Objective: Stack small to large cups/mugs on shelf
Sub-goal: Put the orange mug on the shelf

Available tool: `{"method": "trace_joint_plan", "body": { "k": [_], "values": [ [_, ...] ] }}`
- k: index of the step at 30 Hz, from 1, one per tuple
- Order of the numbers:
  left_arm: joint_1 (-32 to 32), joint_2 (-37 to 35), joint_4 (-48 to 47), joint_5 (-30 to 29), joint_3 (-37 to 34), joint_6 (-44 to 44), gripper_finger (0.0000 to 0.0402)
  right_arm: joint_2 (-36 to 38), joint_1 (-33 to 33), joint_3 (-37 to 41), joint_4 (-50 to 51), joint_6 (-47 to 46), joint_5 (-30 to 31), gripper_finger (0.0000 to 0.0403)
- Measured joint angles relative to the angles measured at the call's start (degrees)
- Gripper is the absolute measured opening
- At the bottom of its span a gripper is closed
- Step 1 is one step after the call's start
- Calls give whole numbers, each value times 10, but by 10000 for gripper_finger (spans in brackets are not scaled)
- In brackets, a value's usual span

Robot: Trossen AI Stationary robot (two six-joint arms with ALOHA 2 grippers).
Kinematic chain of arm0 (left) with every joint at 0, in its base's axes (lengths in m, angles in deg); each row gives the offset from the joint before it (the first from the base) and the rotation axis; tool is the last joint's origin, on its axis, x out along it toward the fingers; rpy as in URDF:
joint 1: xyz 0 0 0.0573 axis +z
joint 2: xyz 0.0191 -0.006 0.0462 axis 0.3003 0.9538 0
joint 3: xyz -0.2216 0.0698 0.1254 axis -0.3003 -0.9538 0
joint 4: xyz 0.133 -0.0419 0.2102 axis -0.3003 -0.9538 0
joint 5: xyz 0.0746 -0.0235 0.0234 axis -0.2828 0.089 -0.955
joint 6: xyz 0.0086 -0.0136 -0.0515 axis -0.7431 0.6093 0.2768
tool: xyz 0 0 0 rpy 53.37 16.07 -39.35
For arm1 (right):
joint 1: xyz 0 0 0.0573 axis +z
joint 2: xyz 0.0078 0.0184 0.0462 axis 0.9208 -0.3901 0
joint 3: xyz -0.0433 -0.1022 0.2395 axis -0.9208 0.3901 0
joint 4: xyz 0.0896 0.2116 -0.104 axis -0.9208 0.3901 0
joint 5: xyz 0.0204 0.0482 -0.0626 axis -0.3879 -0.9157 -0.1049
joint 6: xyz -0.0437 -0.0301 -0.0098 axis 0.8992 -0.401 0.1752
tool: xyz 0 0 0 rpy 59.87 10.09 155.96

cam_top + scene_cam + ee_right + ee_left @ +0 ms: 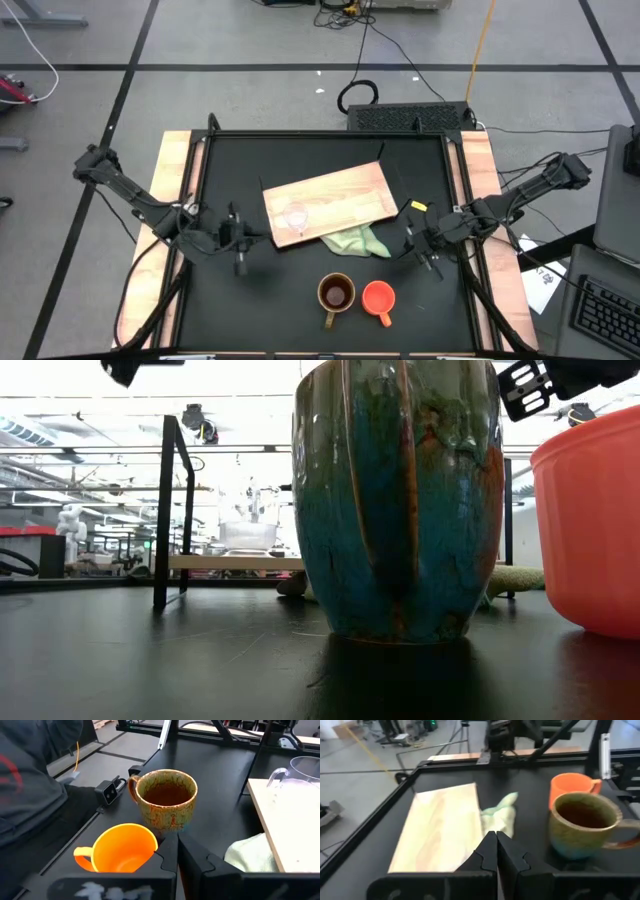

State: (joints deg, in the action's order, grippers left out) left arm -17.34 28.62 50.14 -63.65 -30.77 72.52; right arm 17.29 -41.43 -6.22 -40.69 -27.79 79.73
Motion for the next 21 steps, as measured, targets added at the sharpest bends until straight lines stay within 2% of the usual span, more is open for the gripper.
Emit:
{"method": "trace_joint_plan", "body": {
  "k": [11, 19, 21],
  "values": [
    [-38, -131, 101, -35, -141, -37, 0, 8, 0, -7, 2, 34, 1, 0],
    [-60, -169, 144, -65, -208, -35, 0, -31, 0, -15, 5, 19, 0, 0],
    [-62, -171, 148, -68, -215, -35, 0, -46, 2, -32, 18, 5, -18, 0]
  ]
}}
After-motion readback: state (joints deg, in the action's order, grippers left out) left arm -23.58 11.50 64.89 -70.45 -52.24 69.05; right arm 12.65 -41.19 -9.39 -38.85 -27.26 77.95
